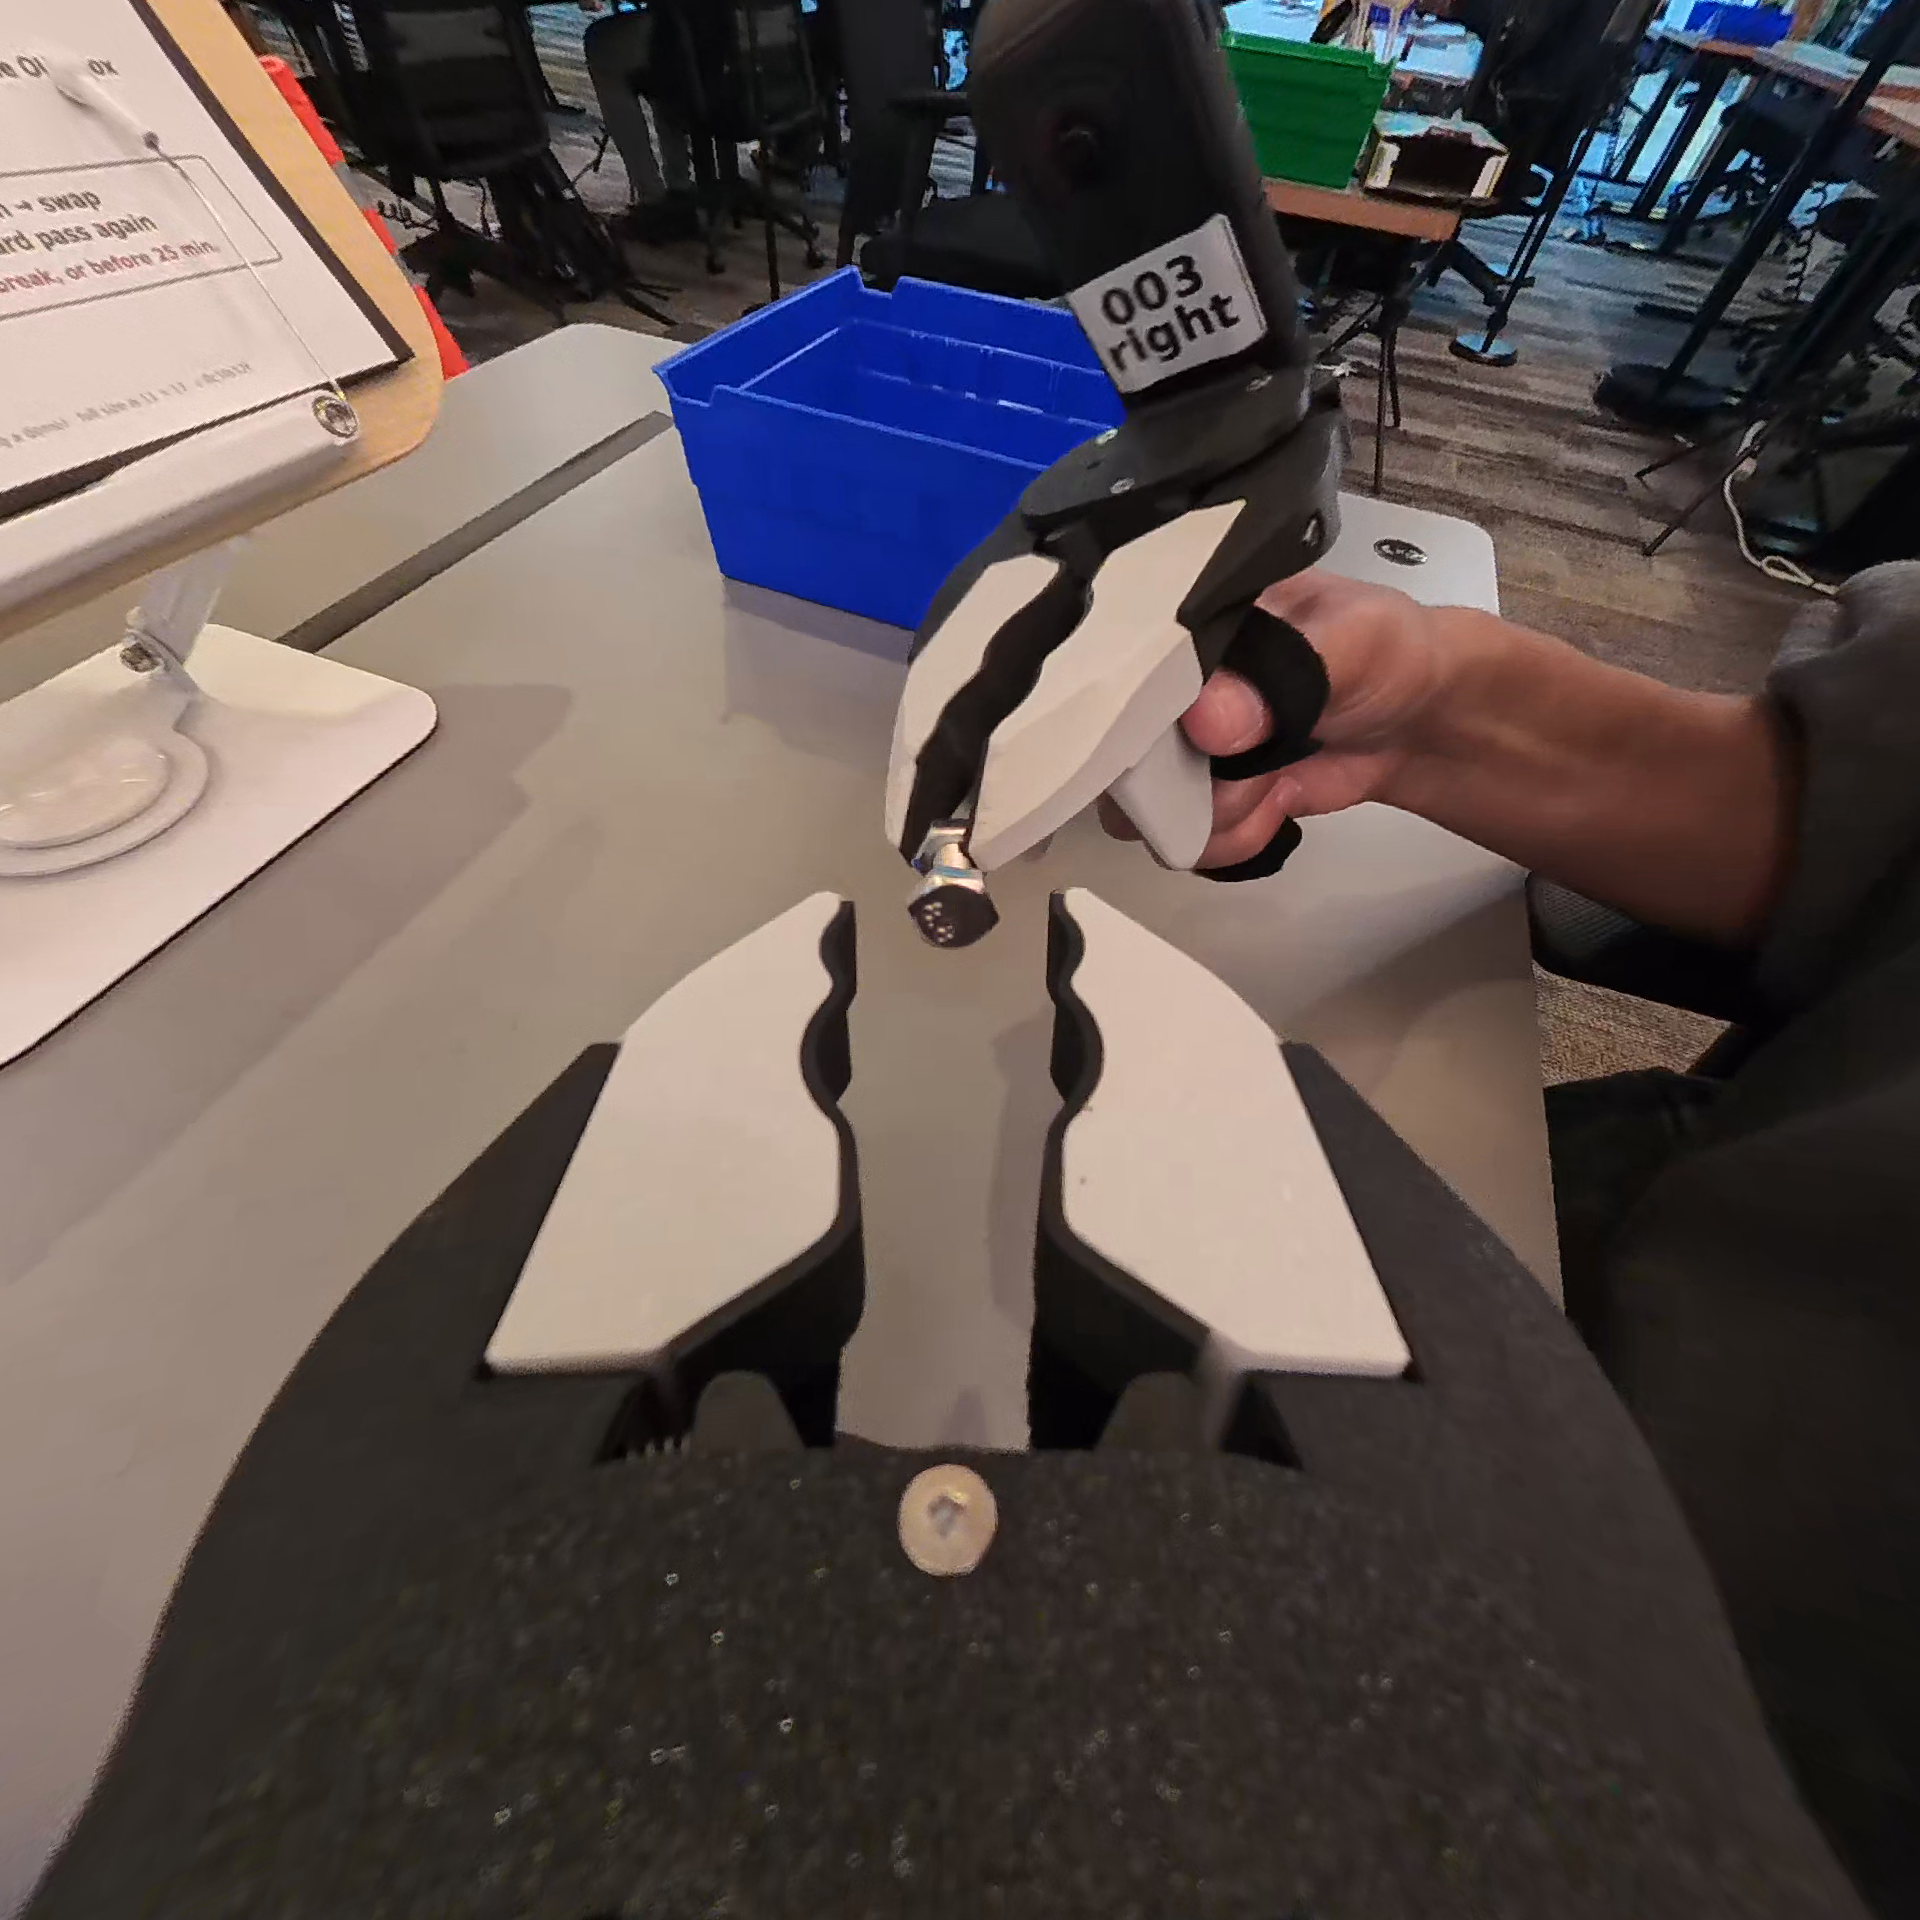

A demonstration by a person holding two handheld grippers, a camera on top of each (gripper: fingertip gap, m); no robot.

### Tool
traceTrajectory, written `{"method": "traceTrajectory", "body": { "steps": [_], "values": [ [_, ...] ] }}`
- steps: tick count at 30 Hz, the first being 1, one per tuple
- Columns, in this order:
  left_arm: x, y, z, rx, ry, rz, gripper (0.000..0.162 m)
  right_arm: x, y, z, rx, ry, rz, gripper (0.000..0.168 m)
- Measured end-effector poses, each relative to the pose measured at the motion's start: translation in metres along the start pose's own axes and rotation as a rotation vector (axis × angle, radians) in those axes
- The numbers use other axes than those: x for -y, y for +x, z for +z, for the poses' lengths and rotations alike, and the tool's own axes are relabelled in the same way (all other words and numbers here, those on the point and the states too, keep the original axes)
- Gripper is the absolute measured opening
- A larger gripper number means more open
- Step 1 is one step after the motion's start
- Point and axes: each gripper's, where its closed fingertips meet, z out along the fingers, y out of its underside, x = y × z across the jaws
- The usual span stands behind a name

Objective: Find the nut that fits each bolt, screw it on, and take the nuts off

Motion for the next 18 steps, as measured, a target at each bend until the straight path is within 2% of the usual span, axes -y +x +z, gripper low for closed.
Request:
{"method": "traceTrajectory", "body": {
  "steps": [1,3,10,11,15,18],
  "values": [
    [0.001,0.001,0.0,-0.004,0.009,0.004,0.033,-0.001,-0.001,0.001,0.004,-0.002,0.002,0.013],
    [0.0,0.003,-0.001,-0.008,0.015,0.025,0.016,-0.001,-0.003,0.001,0.014,-0.005,0.006,0.013],
    [-0.005,0.007,-0.003,-0.018,-0.018,0.082,0.016,-0.007,-0.006,0.003,0.06,-0.028,0.069,0.014],
    [-0.003,0.007,-0.004,-0.03,0.0,0.058,0.015,-0.004,-0.007,0.002,0.077,-0.007,0.07,0.015],
    [0.009,0.001,-0.011,-0.106,0.12,-0.118,0.015,0.01,-0.013,-0.011,0.12,0.081,0.012,0.034],
    [0.022,0.002,-0.02,-0.221,0.242,-0.248,0.015,0.007,-0.011,-0.016,0.135,0.08,-0.008,0.048]
  ]
}}
